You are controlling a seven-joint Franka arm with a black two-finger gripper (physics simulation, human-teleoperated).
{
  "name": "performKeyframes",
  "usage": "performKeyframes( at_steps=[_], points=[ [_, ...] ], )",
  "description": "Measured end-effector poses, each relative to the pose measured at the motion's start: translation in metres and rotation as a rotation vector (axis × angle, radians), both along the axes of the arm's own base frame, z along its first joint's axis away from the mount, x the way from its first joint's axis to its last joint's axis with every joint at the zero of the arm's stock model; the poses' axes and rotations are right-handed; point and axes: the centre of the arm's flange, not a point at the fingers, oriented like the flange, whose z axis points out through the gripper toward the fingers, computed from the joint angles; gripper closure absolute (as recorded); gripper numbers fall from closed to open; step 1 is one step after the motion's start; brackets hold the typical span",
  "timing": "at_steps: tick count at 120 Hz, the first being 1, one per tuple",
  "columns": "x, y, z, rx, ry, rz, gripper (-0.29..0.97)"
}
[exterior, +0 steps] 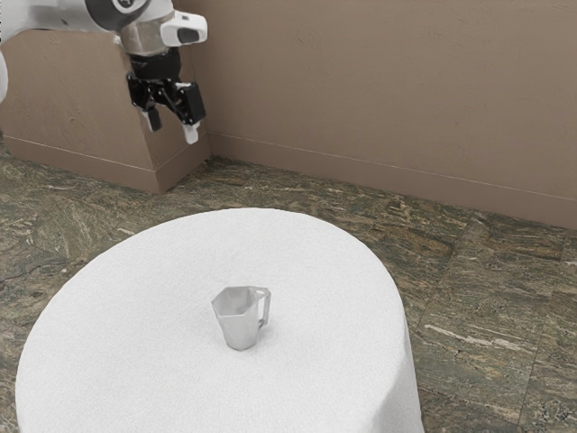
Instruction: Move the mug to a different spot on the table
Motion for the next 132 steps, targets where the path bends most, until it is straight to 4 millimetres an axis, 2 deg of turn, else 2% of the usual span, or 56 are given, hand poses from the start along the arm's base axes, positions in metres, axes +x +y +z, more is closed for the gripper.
performKeyframes(
  at_steps=[13,24,32,50,69,92,105,122,132],
  points=[
    [0.0,-0.011,-0.005,0.001,0.018,-0.03,0.0],
    [0.005,-0.039,-0.023,0.004,0.053,-0.098,0.0],
    [0.009,-0.06,-0.05,-0.014,0.091,-0.2,0.0],
    [0.01,-0.074,-0.135,-0.054,0.167,-0.374,0.0],
    [0.007,-0.098,-0.195,-0.101,0.182,-0.446,0.0],
    [-0.002,-0.141,-0.235,-0.064,0.205,-0.469,0.0],
    [-0.011,-0.143,-0.259,-0.039,0.231,-0.427,0.0],
    [-0.013,-0.152,-0.267,-0.026,0.22,-0.381,0.0],
    [-0.011,-0.156,-0.278,0.008,0.215,-0.368,0.0]
  ],
)
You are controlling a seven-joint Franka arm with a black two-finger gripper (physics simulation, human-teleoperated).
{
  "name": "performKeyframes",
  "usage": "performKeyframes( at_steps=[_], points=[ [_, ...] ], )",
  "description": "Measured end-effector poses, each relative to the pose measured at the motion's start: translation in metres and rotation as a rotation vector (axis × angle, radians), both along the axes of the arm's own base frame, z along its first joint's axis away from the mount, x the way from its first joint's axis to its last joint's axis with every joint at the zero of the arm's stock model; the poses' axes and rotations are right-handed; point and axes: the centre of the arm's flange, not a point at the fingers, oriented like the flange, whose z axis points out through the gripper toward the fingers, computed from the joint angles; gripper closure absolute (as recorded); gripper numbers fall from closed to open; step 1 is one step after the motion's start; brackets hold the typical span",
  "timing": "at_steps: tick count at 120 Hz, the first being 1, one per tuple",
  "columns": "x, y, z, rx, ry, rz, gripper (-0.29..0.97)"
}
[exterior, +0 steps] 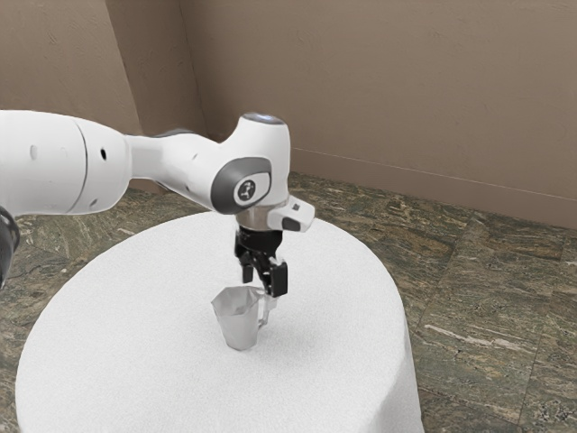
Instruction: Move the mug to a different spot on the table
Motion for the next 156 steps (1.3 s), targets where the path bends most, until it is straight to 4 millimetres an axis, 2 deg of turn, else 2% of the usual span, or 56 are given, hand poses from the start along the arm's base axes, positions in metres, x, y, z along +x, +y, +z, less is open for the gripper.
performKeyframes(
  at_steps=[20,34,104,141,156],
  points=[
    [0.007,0.0,-0.012,0.047,-0.041,0.024,0.0],
    [0.003,0.004,-0.024,0.061,-0.036,0.054,-0.01],
    [0.011,0.019,-0.028,0.085,-0.081,0.157,0.0],
    [0.014,0.022,-0.055,0.106,-0.073,0.18,0.0],
    [0.015,0.023,-0.058,0.108,-0.075,0.188,0.0]
  ],
)
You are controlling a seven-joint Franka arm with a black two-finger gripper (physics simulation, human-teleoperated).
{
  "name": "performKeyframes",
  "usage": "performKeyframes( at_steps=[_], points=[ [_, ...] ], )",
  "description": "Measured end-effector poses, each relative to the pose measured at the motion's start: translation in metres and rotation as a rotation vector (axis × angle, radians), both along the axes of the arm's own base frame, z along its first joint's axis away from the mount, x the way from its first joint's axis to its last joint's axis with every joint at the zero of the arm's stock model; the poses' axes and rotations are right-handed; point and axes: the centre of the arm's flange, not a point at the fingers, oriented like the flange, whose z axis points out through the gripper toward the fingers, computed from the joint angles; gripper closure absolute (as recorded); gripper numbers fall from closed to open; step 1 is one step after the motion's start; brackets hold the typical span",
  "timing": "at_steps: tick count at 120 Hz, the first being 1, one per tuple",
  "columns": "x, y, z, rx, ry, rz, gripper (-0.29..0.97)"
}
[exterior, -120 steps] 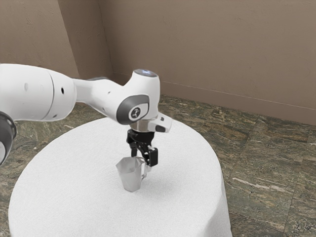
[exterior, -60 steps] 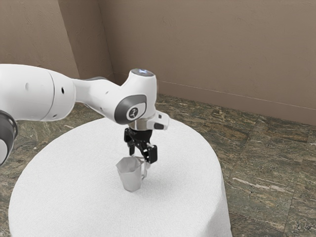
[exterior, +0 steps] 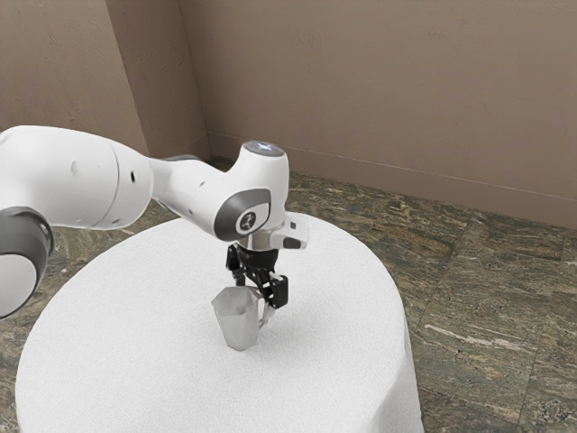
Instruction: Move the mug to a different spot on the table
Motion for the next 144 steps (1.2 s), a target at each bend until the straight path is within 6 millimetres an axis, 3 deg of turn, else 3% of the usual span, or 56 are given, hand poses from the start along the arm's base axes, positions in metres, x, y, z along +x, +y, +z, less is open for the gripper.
performKeyframes(
  at_steps=[54,88,104,124,144],
  points=[
    [0.001,0.002,0.004,0.003,-0.008,0.011,0.43],
    [0.001,0.002,0.023,-0.005,-0.035,0.014,0.52],
    [0.003,0.012,0.034,-0.002,-0.051,0.028,0.54],
    [0.005,0.046,0.045,0.015,-0.047,0.085,0.61],
    [0.002,0.059,0.059,0.013,-0.038,0.108,0.64]
  ],
)
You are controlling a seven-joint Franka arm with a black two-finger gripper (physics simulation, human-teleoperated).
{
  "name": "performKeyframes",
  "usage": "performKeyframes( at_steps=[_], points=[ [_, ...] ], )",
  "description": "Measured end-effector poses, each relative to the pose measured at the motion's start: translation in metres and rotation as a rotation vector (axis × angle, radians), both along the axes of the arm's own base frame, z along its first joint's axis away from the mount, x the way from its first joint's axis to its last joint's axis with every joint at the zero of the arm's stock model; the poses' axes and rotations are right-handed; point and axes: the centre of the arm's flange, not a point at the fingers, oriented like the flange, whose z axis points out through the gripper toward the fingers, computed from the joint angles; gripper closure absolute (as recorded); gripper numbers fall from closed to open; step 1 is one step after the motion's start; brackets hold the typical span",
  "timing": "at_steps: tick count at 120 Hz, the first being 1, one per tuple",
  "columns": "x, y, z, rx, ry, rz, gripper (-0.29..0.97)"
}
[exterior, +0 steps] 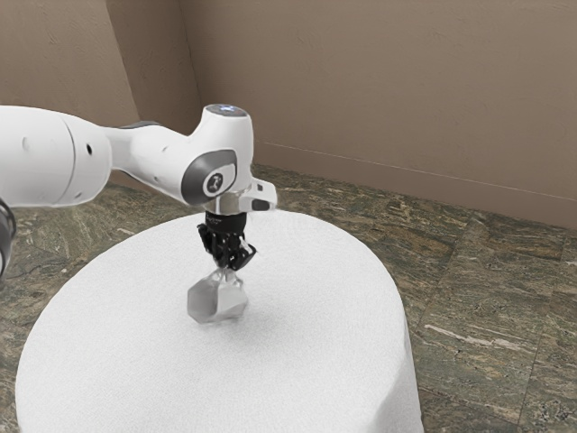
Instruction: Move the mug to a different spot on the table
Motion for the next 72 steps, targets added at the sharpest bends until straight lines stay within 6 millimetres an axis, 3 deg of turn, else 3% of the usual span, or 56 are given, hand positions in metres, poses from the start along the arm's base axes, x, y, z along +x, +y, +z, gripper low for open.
performKeyframes(
  at_steps=[30,50,72],
  points=[
    [-0.007,0.007,0.011,0.004,0.019,0.015,0.74],
    [-0.017,0.031,0.015,0.024,0.064,0.059,0.77],
    [-0.027,0.042,0.035,0.055,0.143,0.085,0.78]
  ],
)
